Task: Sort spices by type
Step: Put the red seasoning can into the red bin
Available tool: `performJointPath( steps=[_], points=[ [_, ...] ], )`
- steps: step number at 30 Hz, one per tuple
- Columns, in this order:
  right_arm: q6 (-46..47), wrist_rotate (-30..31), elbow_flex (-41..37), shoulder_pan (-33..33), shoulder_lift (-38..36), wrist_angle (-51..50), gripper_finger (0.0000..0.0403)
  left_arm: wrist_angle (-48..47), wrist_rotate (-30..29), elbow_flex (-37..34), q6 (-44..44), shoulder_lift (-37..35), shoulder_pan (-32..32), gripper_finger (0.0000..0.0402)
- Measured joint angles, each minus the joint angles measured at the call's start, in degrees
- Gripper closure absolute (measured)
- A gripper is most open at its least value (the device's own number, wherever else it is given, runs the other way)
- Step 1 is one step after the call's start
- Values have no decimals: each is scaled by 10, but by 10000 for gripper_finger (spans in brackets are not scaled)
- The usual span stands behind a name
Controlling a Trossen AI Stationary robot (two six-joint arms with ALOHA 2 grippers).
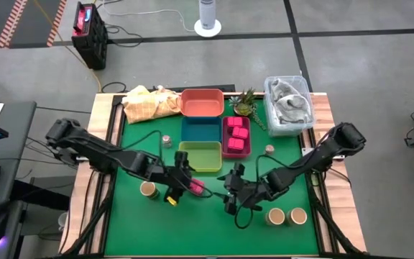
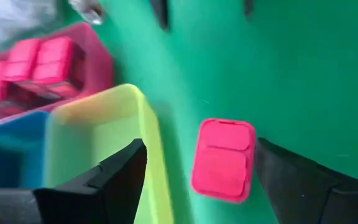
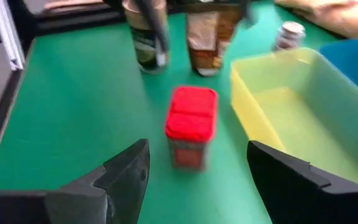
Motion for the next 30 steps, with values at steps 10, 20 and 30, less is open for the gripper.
performJointPath(
  steps=[10,20,30],
  points=[
    [-115,-41,87,-43,118,48,106,49,-45,-125,-63,-122,-11,123],
    [-152,-105,192,-77,191,-3,106,35,-83,-156,-115,-218,-32,123],
    [-130,-106,192,-95,199,-36,106,38,-96,-156,-130,-245,-34,123]
  ],
)
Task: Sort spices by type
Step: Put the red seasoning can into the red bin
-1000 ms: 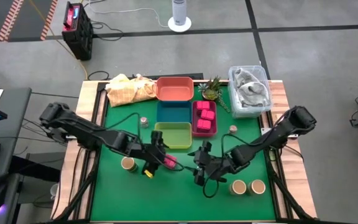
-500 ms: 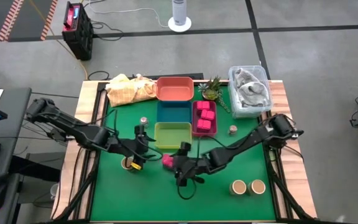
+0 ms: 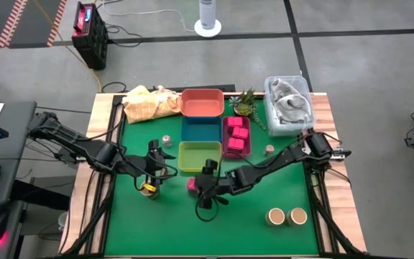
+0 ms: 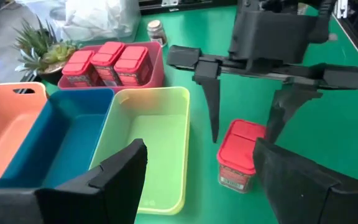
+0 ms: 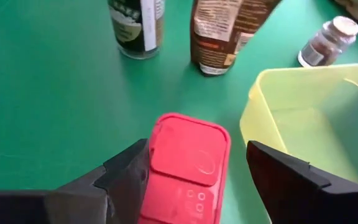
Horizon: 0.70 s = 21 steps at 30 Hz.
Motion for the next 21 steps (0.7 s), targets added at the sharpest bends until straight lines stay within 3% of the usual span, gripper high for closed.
performJointPath(
  steps=[7,21],
  points=[
    [21,-2,-3,1,0,-15,106,1,-1,0,0,0,0,123],
    [19,-72,-6,-9,0,-57,106,1,-2,0,0,0,0,123]
  ],
)
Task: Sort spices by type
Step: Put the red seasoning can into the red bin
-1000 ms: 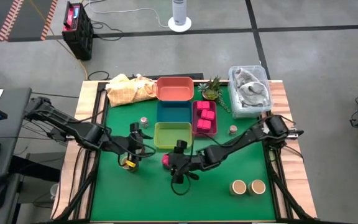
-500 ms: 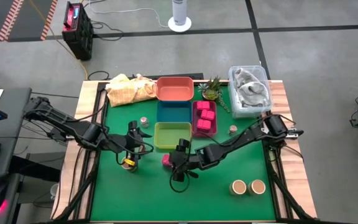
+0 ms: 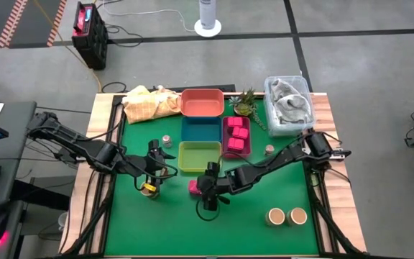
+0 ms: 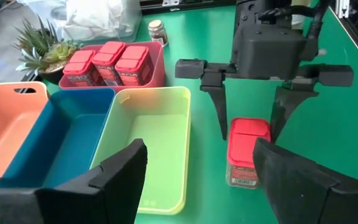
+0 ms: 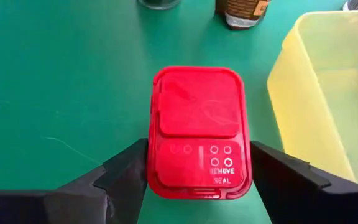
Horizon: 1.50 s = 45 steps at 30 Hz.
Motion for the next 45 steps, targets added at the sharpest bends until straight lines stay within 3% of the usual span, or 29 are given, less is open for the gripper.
performJointPath(
  steps=[11,19,24,30,37,45],
  points=[
    [-40,-32,0,-7,0,-5,108,-2,0,0,0,0,0,123],
    [-43,-32,0,-13,0,-9,165,-2,0,0,0,0,0,123],
    [-38,-33,0,-16,0,-9,165,-10,0,0,0,0,0,123],
    [-38,-25,22,-17,-45,-109,165,-32,-1,0,-9,0,0,123],
    [-3,24,33,-9,-165,-263,165,-32,-2,0,5,0,0,123],
    [129,240,33,-7,-236,-391,165,-11,-12,0,43,0,2,123]
  ],
)
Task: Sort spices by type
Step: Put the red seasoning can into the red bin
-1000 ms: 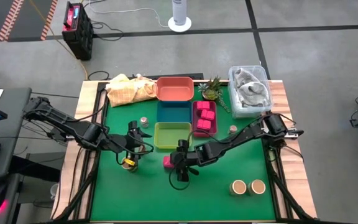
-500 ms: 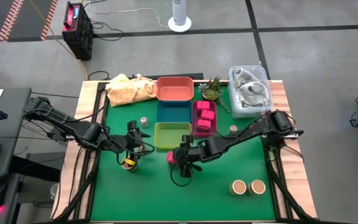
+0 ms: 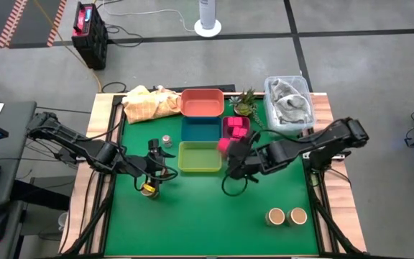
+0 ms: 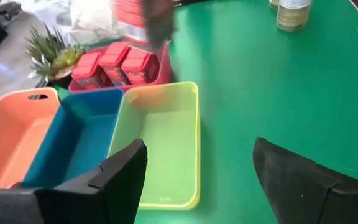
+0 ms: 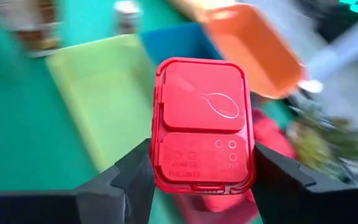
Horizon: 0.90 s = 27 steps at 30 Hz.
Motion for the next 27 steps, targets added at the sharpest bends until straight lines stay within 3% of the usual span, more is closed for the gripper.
performJointPath(
  steps=[3,11,21,27],
  points=[
    [57,42,0,-15,9,-26,165,10,0,0,5,0,0,123],
    [138,58,-1,-68,87,-27,165,14,-1,0,-1,0,0,123],
    [143,117,-1,-67,92,44,165,7,-1,0,-1,0,0,123],
    [142,107,-5,-76,92,73,165,5,-1,0,-1,0,-1,123]
  ],
)
